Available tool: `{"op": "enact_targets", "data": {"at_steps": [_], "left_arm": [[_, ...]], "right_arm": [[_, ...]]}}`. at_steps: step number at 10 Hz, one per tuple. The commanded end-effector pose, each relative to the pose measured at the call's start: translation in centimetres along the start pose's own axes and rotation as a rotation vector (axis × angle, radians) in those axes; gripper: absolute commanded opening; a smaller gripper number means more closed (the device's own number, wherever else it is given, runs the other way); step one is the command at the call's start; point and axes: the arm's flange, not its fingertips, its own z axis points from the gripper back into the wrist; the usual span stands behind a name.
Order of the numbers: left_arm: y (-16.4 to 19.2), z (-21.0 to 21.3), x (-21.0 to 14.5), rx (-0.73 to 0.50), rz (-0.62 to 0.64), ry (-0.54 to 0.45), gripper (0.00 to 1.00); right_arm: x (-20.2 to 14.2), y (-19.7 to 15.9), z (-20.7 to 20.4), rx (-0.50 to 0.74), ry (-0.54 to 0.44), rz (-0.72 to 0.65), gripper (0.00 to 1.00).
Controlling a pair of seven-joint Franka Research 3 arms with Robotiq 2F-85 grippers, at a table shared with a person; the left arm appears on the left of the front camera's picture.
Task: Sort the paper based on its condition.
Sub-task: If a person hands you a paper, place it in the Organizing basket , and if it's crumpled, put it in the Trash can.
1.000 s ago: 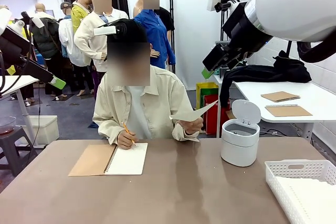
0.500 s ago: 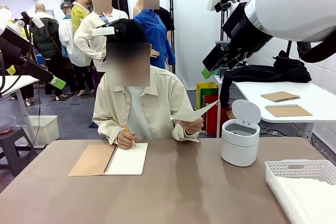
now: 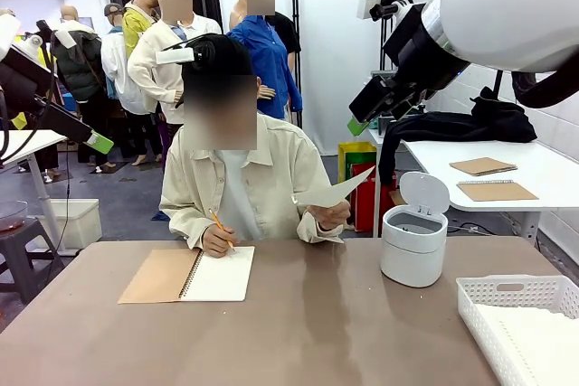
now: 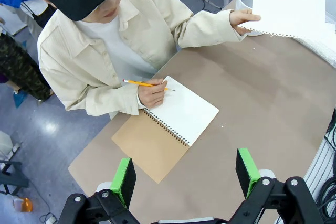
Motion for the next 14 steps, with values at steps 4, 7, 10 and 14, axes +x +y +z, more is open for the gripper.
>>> {"op": "enact_targets", "data": {"at_steps": [4, 7, 10, 14], "left_arm": [[0.0, 0.0, 0.0, -0.001, 0.002, -0.001, 1.00], [0.0, 0.0, 0.0, -0.001, 0.002, -0.001, 1.00], [0.0, 0.0, 0.0, -0.001, 0.002, -0.001, 1.00], [0.0, 0.0, 0.0, -0.001, 0.002, -0.001, 1.00]], "right_arm": [[2.5, -4.0, -4.3, 0.262, -0.022, -0.292, 1.00], [2.0, -7.8, -5.3, 0.415, -0.012, -0.659, 1.00], [-0.4, -10.5, -8.5, 0.529, 0.114, -0.894, 1.00], [-0.8, -11.0, -8.6, 0.513, 0.113, -0.856, 1.00]]}}
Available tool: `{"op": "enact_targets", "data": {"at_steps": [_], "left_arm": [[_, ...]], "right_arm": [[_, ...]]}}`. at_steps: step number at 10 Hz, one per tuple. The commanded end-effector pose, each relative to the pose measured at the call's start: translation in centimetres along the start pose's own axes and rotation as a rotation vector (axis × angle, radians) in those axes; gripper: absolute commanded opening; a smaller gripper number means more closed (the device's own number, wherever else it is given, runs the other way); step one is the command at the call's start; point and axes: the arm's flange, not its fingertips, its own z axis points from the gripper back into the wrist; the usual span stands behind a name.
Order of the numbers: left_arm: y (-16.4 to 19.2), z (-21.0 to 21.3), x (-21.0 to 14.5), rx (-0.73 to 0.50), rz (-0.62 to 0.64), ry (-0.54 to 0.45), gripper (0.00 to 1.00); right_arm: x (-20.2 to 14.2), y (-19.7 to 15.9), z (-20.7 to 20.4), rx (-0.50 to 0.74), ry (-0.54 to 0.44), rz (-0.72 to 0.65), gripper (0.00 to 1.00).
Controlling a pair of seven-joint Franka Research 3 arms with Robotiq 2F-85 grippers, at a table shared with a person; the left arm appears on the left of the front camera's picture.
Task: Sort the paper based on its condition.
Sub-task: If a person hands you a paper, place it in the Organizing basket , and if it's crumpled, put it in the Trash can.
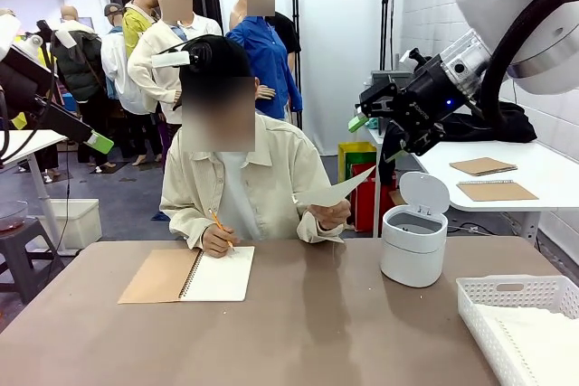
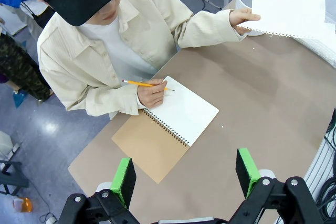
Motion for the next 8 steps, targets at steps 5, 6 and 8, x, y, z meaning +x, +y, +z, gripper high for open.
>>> {"op": "enact_targets", "data": {"at_steps": [5, 6, 8], "left_arm": [[0.0, 0.0, 0.0, -0.001, 0.002, -0.001, 1.00], [0.0, 0.0, 0.0, -0.001, 0.002, -0.001, 1.00], [0.0, 0.0, 0.0, -0.001, 0.002, -0.001, 1.00]], "right_arm": [[5.2, -4.2, -1.2, 0.356, 0.216, -0.414, 1.00], [5.6, -4.8, -1.6, 0.373, 0.222, -0.453, 1.00], [6.3, -5.9, -2.8, 0.378, 0.287, -0.513, 1.00]]}}
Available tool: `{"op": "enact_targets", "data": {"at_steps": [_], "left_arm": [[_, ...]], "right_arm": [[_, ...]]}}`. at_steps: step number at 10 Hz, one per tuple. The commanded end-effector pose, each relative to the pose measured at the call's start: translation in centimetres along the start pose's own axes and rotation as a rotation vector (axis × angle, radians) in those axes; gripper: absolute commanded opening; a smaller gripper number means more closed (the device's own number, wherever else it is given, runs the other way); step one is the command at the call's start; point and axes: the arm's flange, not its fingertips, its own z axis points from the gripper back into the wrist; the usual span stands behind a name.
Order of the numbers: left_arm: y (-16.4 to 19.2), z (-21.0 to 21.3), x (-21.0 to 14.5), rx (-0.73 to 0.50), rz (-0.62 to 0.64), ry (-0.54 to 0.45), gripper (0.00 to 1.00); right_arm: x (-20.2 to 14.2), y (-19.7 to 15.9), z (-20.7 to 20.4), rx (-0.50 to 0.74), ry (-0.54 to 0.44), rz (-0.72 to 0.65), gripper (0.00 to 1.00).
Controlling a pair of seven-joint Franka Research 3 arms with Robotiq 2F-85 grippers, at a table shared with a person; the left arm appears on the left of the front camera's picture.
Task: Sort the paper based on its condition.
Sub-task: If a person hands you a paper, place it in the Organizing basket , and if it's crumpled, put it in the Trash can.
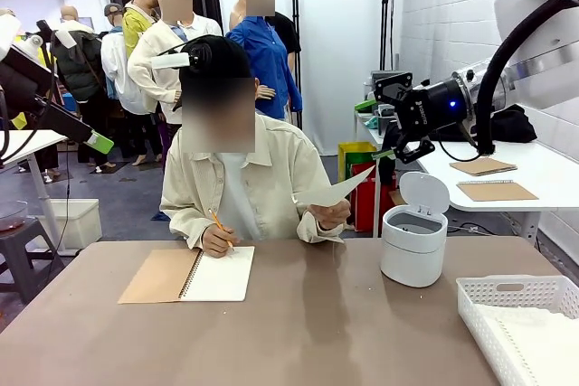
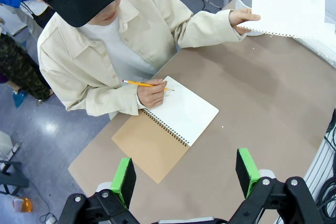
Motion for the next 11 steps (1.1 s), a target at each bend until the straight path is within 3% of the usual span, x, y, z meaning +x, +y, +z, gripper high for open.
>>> {"op": "enact_targets", "data": {"at_steps": [1, 5, 7, 11], "left_arm": [[0.0, 0.0, 0.0, 0.000, 0.002, 0.000, 1.00], [0.0, 0.0, 0.0, 0.000, 0.002, 0.000, 1.00], [0.0, 0.0, 0.0, 0.000, 0.002, 0.000, 1.00], [0.0, 0.0, 0.0, 0.000, 0.002, 0.000, 1.00]], "right_arm": [[0.8, 0.4, -1.0, -0.021, 0.054, -0.088, 1.00], [1.9, -2.2, -2.5, -0.130, 0.176, -0.260, 1.00], [2.1, -4.1, -2.7, -0.194, 0.177, -0.314, 1.00], [2.4, -5.5, -3.5, -0.162, 0.228, -0.333, 1.00]]}}
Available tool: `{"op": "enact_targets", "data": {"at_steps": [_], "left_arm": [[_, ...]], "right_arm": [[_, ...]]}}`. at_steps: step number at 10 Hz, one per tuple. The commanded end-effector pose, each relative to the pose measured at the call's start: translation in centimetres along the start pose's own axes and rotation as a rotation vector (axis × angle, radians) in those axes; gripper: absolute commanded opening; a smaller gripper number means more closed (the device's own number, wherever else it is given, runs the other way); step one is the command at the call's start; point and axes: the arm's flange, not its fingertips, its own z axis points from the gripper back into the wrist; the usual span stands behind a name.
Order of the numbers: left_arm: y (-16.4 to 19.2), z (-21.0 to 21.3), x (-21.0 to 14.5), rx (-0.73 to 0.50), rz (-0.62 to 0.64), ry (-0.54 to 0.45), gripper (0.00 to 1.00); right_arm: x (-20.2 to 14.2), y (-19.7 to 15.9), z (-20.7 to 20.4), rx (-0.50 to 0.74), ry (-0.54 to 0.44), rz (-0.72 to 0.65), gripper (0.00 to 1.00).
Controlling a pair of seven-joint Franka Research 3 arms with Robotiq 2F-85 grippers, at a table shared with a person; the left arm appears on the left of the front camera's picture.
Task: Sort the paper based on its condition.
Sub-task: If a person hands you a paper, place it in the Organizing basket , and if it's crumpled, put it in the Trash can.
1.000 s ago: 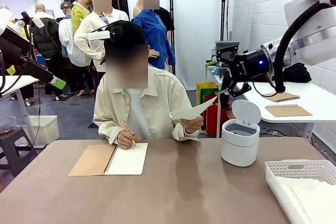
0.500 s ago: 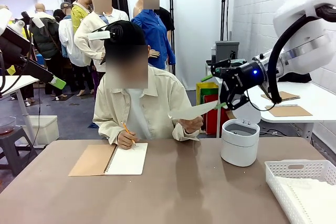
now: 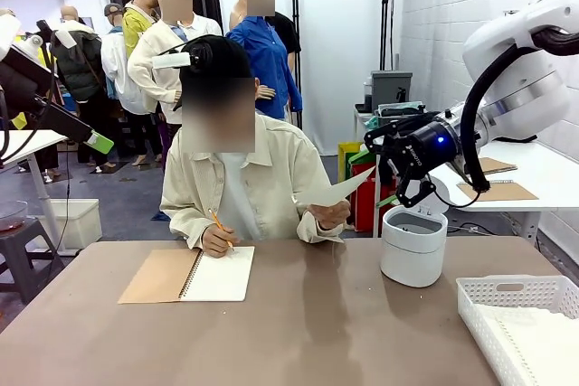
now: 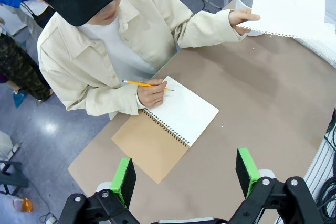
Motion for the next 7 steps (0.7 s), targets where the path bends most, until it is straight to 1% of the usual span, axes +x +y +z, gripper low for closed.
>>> {"op": "enact_targets", "data": {"at_steps": [1, 3, 5, 6, 7], "left_arm": [[0.0, 0.0, 0.0, 0.000, 0.002, 0.000, 1.00], [0.0, 0.0, 0.0, 0.000, 0.002, 0.000, 1.00], [0.0, 0.0, 0.0, 0.000, 0.002, 0.000, 1.00], [0.0, 0.0, 0.0, 0.000, 0.002, 0.000, 1.00], [0.0, 0.0, 0.0, 0.000, 0.002, 0.000, 1.00]], "right_arm": [[0.7, 0.4, 0.0, 0.022, 0.023, -0.004, 1.00], [1.4, 0.4, -0.9, 0.048, 0.055, 0.006, 1.00], [2.3, 1.1, -1.6, 0.075, 0.066, 0.033, 1.00], [0.9, -0.1, -1.0, 0.035, 0.033, -0.010, 1.00], [0.9, -0.1, -1.0, 0.035, 0.033, -0.010, 1.00]]}}
